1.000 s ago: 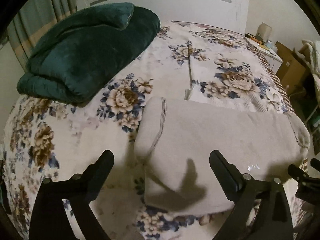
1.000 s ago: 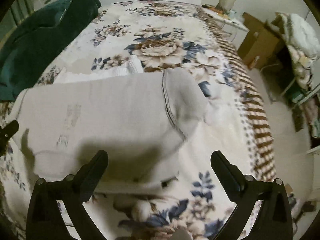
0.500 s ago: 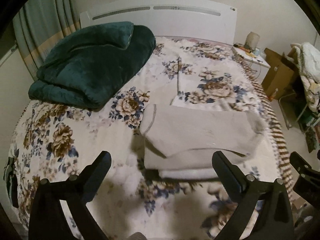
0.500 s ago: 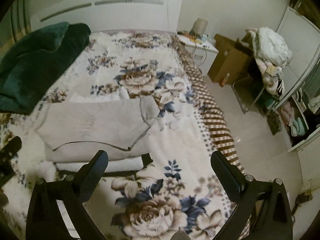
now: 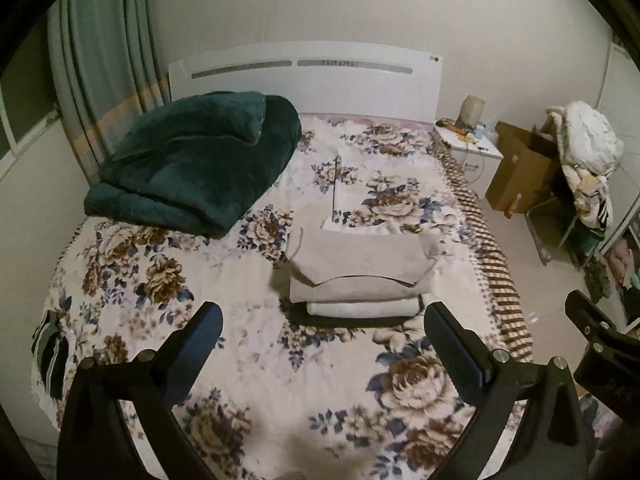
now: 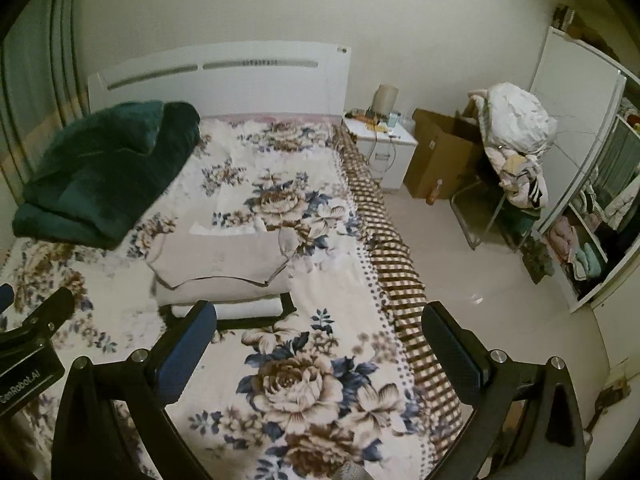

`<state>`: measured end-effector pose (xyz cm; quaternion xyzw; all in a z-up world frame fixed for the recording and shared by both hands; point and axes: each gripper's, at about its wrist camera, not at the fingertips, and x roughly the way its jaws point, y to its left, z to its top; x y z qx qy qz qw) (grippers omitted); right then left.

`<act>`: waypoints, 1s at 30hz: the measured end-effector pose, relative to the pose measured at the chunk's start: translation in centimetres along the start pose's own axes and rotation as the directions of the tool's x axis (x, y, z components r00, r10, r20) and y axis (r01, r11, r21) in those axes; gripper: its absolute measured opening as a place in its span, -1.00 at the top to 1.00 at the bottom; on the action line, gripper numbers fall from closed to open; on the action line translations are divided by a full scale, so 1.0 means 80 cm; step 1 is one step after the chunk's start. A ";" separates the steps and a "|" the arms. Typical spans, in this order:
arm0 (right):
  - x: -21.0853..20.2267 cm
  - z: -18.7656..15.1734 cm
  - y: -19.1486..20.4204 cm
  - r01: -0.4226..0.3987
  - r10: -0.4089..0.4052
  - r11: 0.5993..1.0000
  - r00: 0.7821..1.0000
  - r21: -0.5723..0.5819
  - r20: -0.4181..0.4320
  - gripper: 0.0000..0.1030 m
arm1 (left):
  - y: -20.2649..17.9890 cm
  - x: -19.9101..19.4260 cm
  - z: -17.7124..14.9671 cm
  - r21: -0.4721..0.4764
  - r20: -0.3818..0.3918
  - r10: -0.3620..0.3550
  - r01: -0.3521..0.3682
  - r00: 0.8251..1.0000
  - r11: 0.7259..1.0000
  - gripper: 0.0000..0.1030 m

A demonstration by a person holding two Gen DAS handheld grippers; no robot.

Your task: Fold small clothes

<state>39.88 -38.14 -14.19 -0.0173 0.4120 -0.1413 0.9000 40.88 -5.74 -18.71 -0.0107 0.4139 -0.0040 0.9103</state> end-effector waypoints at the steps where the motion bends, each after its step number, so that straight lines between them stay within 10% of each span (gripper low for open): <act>1: -0.023 -0.003 -0.006 0.000 0.000 1.000 1.000 0.001 0.013 -1.00 | -0.001 -0.016 -0.003 -0.001 0.000 -0.002 0.002 1.000 1.000 -1.00; 15: -0.231 -0.034 -0.062 -0.015 0.014 1.000 0.990 0.004 0.142 -1.00 | -0.016 -0.162 -0.040 0.022 0.064 -0.006 0.004 0.998 1.000 -1.00; 30: -0.304 -0.034 -0.076 -0.070 0.071 0.997 0.978 -0.016 0.194 -1.00 | -0.007 -0.226 -0.047 -0.010 0.141 0.022 -0.021 0.990 1.000 -1.00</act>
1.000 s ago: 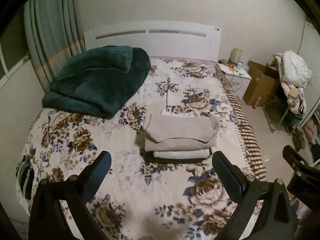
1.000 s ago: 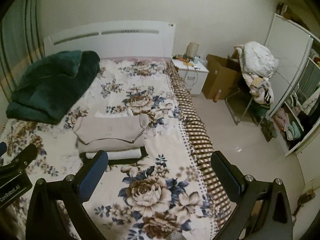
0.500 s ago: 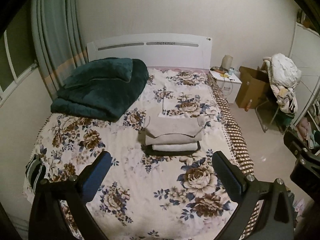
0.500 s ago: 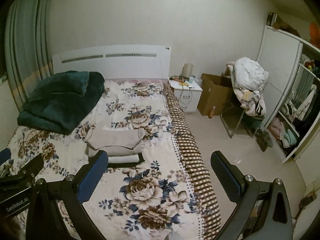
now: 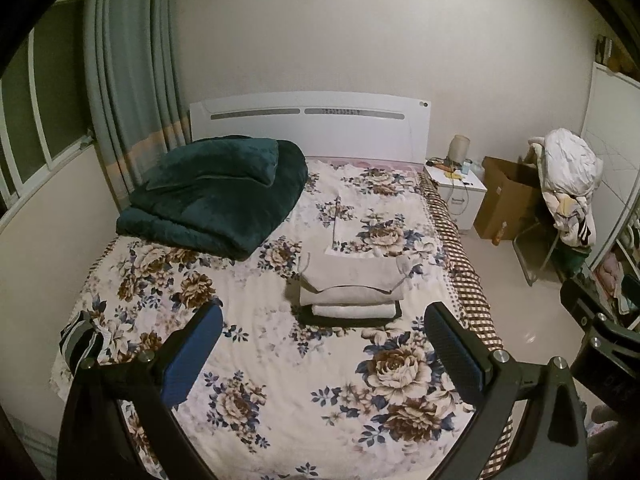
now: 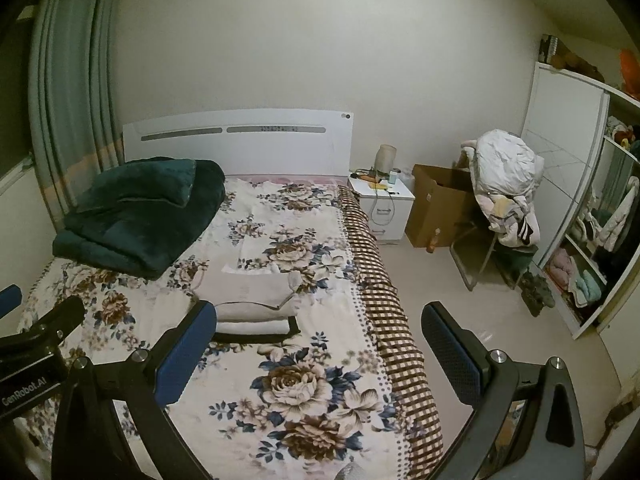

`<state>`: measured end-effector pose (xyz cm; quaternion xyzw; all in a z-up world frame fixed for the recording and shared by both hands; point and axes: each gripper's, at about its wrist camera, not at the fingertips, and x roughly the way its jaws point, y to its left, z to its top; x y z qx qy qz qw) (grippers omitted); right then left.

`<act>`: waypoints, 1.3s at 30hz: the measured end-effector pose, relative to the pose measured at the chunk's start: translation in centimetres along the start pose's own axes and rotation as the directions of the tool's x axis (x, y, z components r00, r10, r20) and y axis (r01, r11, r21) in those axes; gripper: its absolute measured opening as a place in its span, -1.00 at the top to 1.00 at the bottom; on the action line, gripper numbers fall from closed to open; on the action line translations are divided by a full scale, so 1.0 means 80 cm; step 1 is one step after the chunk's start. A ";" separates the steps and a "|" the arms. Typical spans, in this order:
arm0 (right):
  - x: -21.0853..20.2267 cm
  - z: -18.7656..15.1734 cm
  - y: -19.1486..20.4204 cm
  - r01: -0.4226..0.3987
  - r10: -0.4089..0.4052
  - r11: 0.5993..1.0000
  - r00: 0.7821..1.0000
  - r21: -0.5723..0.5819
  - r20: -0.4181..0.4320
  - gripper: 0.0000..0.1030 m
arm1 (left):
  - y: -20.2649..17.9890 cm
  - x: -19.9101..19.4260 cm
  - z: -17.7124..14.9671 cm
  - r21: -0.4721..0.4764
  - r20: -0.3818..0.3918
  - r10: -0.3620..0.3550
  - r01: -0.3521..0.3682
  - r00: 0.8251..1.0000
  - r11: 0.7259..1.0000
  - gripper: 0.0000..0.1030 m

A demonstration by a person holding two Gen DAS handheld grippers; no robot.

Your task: Fold small clothes

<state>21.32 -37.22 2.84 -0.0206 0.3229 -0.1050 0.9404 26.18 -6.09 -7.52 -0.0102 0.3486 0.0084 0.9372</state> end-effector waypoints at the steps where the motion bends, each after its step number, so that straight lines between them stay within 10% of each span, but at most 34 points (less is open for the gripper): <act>1: 0.000 0.000 0.000 -0.002 0.002 1.000 1.000 0.000 -0.001 -1.00 | 0.000 -0.001 0.000 0.000 0.000 0.001 -0.001 1.000 1.000 -1.00; 39: -0.030 -0.008 0.009 -0.052 0.052 0.999 0.998 0.008 -0.025 -1.00 | 0.008 -0.032 -0.005 -0.015 0.007 0.021 -0.021 1.000 1.000 -1.00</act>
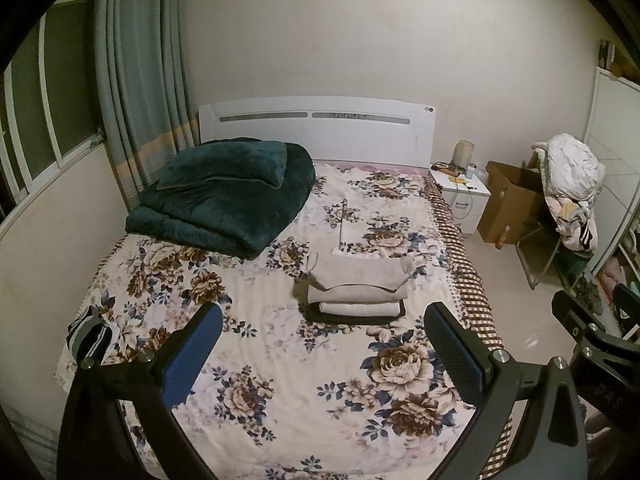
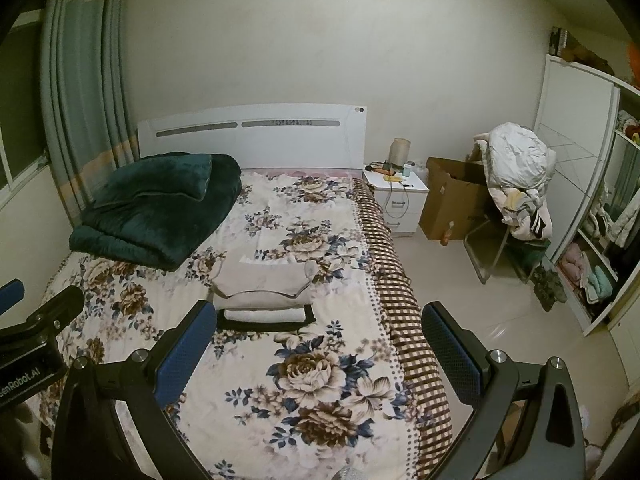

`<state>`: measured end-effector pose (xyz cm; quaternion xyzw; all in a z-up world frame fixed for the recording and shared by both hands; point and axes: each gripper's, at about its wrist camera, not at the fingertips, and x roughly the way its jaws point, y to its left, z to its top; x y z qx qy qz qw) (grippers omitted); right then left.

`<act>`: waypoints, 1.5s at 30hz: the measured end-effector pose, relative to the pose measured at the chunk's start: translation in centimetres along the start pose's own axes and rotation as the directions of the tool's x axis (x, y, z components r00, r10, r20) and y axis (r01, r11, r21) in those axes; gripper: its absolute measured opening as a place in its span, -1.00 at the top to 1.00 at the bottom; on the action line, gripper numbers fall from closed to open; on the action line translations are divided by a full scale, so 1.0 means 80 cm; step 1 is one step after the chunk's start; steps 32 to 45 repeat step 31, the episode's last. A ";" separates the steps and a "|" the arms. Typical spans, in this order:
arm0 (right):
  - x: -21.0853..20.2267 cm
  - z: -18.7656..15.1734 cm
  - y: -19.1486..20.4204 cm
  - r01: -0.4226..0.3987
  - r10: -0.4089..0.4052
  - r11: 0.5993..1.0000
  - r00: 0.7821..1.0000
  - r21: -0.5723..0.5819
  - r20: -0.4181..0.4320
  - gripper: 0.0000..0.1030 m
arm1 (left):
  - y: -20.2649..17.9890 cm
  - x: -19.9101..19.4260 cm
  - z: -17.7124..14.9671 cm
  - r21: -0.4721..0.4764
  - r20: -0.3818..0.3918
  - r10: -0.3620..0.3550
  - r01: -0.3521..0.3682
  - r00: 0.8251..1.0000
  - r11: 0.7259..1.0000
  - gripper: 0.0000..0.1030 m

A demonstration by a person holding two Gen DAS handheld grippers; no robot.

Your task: Fold small clothes

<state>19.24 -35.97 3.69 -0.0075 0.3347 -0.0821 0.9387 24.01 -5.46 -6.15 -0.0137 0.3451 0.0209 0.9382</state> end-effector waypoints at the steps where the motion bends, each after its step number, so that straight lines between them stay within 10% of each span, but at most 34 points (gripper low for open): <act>1: 0.001 0.000 0.000 0.000 0.000 1.000 1.000 -0.001 0.001 -1.00 | 0.002 -0.001 0.000 -0.002 0.000 0.001 -0.001 1.000 1.000 -1.00; 45: -0.001 0.004 0.001 -0.006 0.006 1.000 1.000 0.000 -0.003 -1.00 | 0.009 -0.005 0.008 -0.011 0.007 0.017 -0.016 1.000 1.000 -1.00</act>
